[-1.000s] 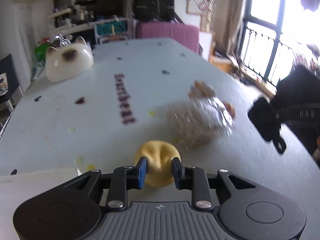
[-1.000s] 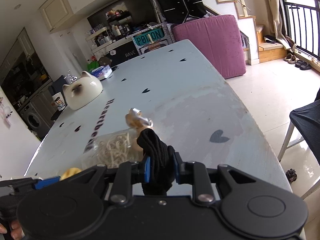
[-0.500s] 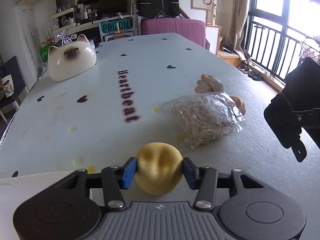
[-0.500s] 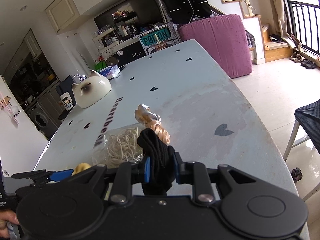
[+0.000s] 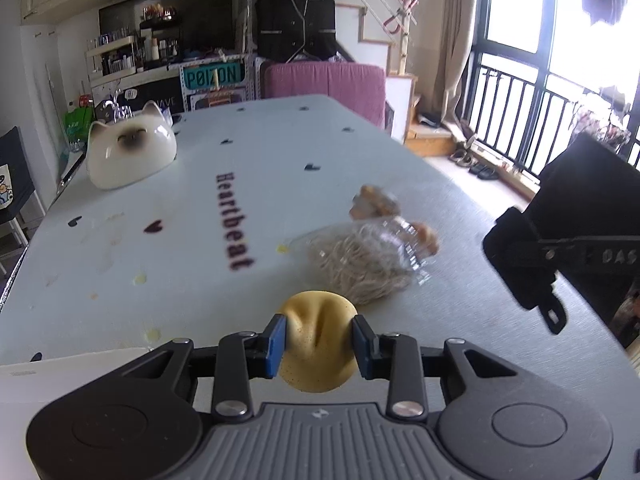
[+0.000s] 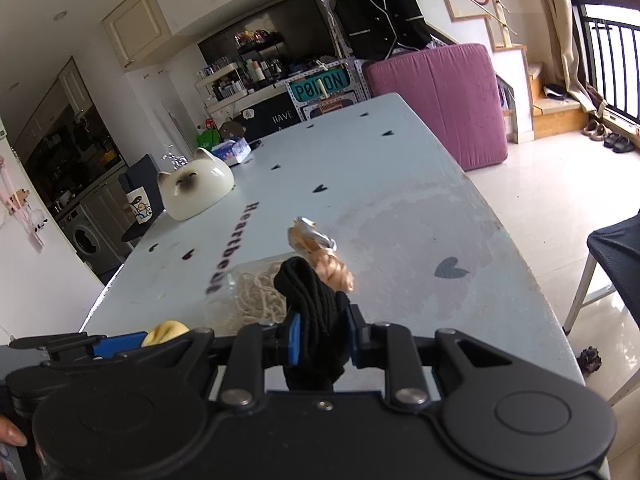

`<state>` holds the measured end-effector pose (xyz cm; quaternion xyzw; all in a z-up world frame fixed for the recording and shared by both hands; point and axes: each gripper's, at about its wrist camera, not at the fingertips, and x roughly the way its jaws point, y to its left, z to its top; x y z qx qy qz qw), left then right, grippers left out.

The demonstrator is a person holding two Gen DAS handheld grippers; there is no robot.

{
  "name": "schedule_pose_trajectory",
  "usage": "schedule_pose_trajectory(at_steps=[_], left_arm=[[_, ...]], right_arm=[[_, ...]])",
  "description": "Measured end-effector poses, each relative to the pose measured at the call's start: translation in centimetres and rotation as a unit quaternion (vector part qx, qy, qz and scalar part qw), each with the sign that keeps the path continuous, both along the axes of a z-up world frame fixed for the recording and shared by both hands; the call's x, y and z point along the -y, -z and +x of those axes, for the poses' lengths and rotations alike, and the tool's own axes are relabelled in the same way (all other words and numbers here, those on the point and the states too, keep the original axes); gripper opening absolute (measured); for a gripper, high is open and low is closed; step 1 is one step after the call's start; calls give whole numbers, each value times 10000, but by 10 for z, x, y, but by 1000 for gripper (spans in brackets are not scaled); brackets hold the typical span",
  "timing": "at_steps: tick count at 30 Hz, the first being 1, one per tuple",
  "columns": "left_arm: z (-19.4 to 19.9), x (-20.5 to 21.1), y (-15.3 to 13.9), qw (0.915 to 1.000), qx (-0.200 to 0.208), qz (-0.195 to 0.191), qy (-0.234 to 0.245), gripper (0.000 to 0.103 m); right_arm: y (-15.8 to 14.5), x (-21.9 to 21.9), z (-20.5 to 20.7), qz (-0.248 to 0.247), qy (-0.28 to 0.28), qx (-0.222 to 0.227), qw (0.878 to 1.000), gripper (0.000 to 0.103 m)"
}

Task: Organize soft objects
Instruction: 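Carry the sponge and black fabric into the white box and open both grippers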

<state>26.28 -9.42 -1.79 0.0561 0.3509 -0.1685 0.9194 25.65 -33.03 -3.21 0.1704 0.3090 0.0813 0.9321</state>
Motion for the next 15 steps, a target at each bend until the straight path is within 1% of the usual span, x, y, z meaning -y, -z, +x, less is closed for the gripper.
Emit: schedule_pose_trajectory(at_steps=[6,11,15], left_arm=[[-24,-6,-29,9997,108,-205,35,36],[-48,-20,-53,9993,250,-271,-73,36],[-68,-37,-69,9986,347,-368,-143,36]], right_arm=[[-24,-17,-21,-119,-123,202,9996,24],[-44,-34,-42,-215,-224,354,9989,24],[-56,-51,-58,-153,-327,439,9984,24]])
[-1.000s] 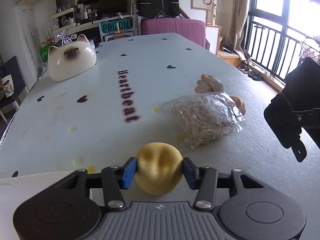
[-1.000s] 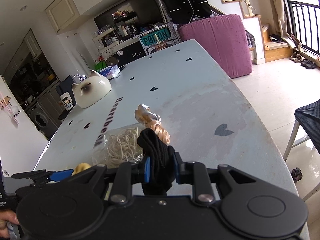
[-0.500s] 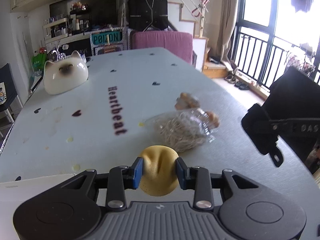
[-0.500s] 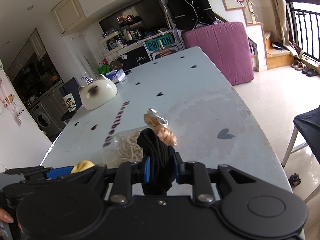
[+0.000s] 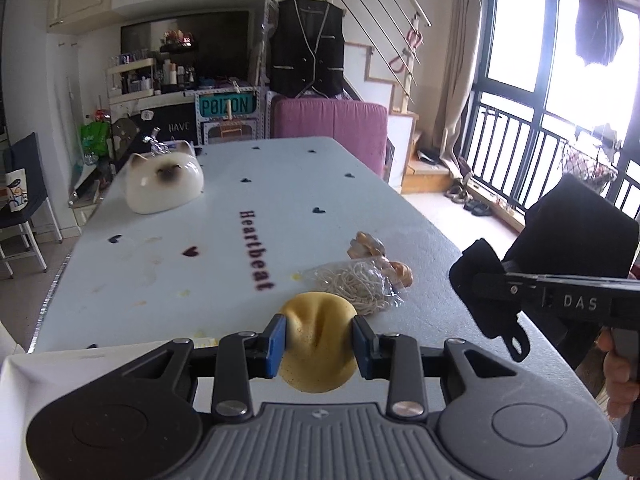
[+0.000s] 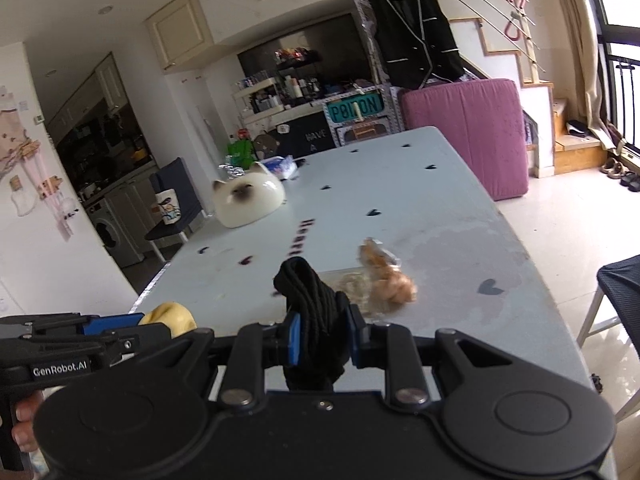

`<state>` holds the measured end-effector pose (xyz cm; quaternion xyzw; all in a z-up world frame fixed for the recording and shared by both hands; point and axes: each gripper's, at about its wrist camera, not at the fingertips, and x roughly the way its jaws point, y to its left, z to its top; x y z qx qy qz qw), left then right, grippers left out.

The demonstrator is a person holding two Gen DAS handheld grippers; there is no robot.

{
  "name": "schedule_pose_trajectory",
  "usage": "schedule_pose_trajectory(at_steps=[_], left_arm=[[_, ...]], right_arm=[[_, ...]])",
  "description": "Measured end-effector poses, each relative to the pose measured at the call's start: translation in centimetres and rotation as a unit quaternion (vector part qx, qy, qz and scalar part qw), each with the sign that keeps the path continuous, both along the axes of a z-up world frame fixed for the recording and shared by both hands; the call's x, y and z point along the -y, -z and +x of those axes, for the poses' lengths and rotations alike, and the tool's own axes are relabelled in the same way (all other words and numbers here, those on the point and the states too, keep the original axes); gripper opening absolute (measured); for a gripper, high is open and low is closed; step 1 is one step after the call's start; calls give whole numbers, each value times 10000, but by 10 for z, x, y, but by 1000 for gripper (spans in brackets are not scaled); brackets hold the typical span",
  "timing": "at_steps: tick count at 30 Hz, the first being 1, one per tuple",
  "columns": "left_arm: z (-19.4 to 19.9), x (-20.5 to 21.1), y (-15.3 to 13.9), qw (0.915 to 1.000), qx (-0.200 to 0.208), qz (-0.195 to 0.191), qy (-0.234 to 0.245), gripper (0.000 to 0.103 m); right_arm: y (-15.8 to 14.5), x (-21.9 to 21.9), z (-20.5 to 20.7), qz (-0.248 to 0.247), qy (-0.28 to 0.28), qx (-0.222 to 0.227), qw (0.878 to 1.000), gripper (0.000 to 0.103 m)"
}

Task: Organize soft objects
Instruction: 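Carry the sponge and black fabric into the white box and open both grippers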

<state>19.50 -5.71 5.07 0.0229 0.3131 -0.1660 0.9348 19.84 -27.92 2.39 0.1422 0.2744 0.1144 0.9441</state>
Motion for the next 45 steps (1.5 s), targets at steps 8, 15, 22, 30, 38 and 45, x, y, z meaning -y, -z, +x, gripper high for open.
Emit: schedule_pose_trajectory(at_steps=[8,15,22,30,38,45], left_arm=[[-33,-47,-24,9993,227,-2,-291,36],[-50,-103,-27,9971,260,96,-708,36],[-54,-164,-14,9933,82,143,-1141,36],[-46,-215,21,9888,-376,342,-1400,36],[-51,-237,57,9840,-738,935,-1323,37],[-66,-243,74,9815,-927,1319,-1038,37]], right_arm=[[-16,-46,-23,56,-343,151,9993,24],[-13,-94,-29,105,-687,65,9976,24],[-3,-147,-23,111,-1013,-158,9947,24],[11,-204,-17,236,-1346,-453,9896,24],[33,-248,-10,296,-1531,-936,9833,24],[50,-270,-5,242,-1539,-1273,9795,24]])
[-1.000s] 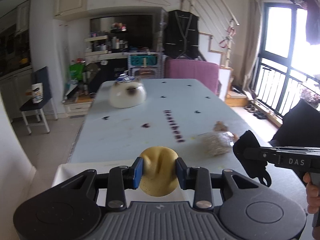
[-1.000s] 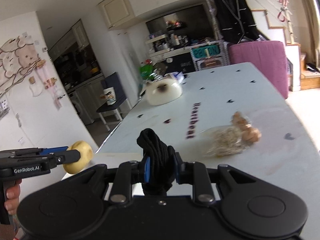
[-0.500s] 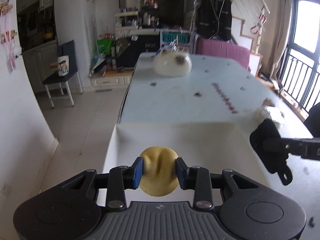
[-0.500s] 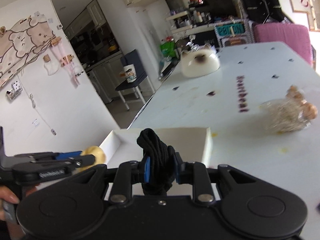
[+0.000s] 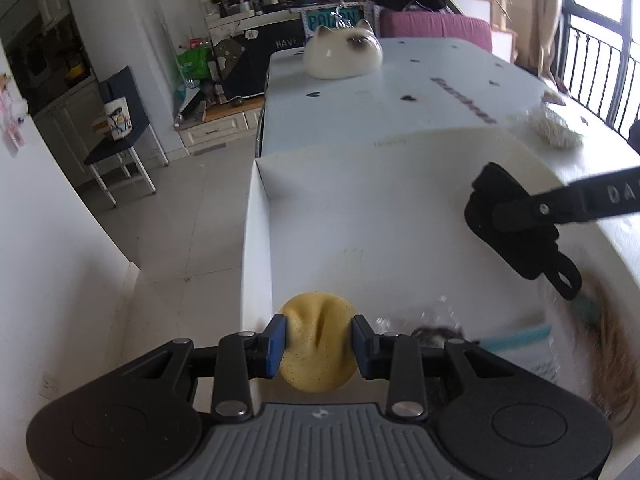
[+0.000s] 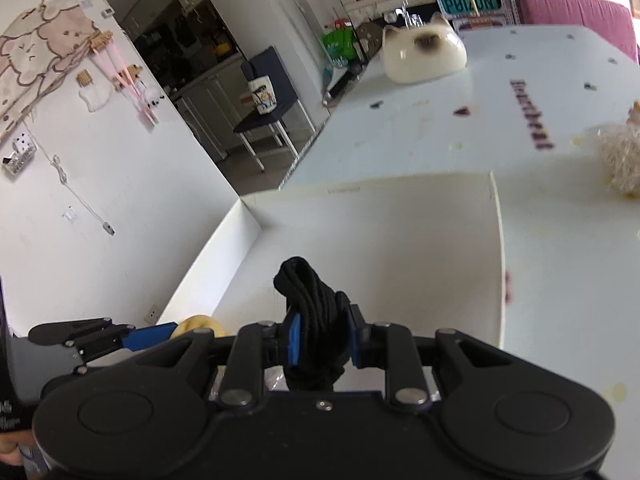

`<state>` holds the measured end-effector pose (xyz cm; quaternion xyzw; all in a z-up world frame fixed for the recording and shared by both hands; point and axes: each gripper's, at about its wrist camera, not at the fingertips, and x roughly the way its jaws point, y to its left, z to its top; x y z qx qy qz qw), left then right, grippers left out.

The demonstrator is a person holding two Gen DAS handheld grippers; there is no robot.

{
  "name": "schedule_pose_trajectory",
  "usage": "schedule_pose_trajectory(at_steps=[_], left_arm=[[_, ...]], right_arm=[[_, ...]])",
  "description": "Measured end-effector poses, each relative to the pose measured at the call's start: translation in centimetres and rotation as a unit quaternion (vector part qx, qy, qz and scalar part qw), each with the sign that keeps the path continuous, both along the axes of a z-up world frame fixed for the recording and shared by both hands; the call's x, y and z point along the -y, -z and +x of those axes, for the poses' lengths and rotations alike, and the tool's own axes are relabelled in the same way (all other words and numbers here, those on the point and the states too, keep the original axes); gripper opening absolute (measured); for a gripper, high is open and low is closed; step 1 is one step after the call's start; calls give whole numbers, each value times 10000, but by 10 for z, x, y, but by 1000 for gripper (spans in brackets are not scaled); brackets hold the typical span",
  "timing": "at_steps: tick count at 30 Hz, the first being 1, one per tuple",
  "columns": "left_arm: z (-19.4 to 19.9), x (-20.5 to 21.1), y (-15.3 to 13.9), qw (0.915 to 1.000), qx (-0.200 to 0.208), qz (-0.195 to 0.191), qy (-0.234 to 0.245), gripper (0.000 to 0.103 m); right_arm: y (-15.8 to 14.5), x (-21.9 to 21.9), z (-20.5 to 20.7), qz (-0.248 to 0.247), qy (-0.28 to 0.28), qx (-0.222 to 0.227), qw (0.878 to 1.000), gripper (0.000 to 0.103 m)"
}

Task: Organize soft objects
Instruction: 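Carry the sponge and black fabric into the white box and open both grippers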

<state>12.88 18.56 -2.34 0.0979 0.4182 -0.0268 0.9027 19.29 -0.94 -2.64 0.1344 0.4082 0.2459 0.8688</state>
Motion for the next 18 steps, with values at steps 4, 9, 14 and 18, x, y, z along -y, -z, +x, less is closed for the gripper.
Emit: schedule_pose_trajectory(at_steps=[4,9,14,18], left_arm=[[-5,0,4,9997,18,204,119,39],[-6,-3,5,9998,-9,133,164,57],[-12,-9,-5,9988,137,-405,231,78],[-16,-5,-16,9979,307,-500,260,79]], right_arm=[[7,-11,0,-168,-156,-63,9997,24],[4,-28,-6,-1001,-852,516,9900,26],[0,-37,-16,-1770,-1745,1048,9629,27],[-2,-40,-21,-2152,-2323,1341,9390,33]])
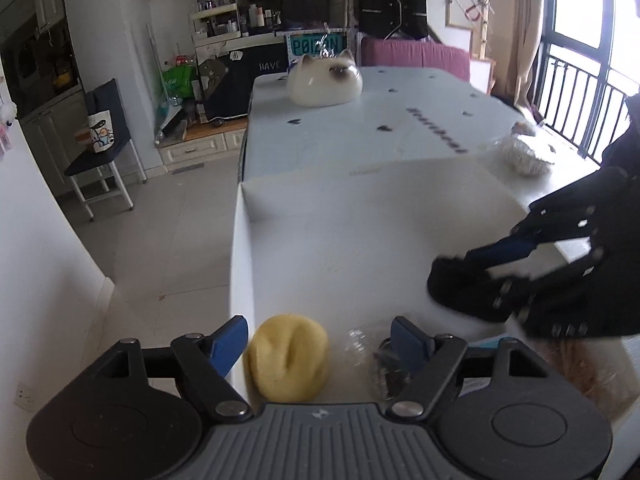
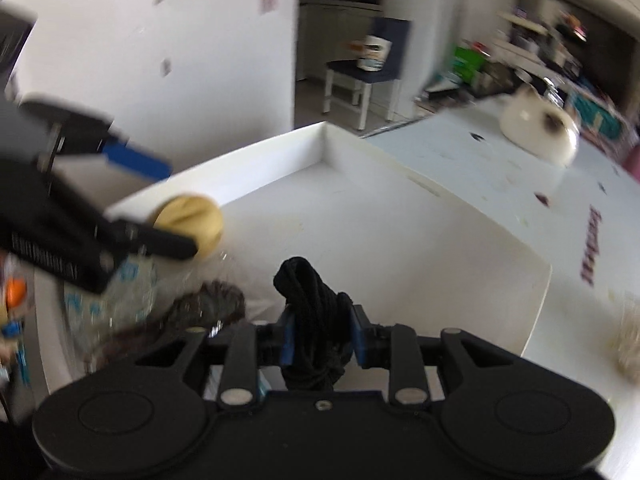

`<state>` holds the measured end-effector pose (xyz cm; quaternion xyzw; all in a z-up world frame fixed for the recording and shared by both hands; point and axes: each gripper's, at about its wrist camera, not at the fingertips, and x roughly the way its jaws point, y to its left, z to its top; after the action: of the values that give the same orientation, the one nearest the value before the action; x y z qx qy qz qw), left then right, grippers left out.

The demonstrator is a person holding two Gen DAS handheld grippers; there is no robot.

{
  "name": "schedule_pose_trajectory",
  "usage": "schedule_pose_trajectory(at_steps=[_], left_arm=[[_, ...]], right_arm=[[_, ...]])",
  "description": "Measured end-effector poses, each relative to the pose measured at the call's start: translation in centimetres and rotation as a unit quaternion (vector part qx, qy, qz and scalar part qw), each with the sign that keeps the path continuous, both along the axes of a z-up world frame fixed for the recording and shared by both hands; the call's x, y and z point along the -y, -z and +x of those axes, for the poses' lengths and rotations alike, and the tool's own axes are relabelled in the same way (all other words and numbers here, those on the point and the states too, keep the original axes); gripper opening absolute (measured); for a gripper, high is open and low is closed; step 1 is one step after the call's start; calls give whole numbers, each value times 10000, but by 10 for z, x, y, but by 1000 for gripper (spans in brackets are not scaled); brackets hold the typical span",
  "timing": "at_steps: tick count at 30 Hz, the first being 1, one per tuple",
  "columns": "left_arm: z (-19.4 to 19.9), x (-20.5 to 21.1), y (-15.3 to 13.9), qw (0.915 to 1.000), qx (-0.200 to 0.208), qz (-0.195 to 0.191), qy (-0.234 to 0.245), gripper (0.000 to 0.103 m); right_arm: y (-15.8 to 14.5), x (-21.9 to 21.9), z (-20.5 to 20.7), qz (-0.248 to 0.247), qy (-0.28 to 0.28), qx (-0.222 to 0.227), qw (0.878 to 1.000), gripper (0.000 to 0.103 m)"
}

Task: Organize soft objects
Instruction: 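Carry the sponge and black fabric into the white box and open both grippers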

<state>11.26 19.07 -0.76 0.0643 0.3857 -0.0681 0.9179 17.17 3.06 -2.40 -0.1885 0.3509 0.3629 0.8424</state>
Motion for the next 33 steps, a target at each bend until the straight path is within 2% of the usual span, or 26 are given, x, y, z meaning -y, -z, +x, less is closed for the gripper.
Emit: schedule_pose_trajectory(at_steps=[3,14,18,23,29,33], left_arm=[[0,2,-4,9999,7,-156,11,80],[-2,15,-6,9999,26,-159,57,86],[-4,17,-7,9999,21,-152,44,96],[-8,19,-13,9998,64,-160,30,99],[-15,18,-18,9997,116,-214,-35,102],[-19,17,-20,9994,92,-313,-141,103]], right_arm=[[-2,1,-7,-5,-116,139,9998,61],[-8,14,-14,323,137,-79,9994,61],[-13,20,-18,414,186,-84,9989,61],[-19,29,-23,484,296,-116,9983,63],[-29,43,-31,634,506,-69,9967,70],[-38,53,-33,764,706,-36,9946,81]])
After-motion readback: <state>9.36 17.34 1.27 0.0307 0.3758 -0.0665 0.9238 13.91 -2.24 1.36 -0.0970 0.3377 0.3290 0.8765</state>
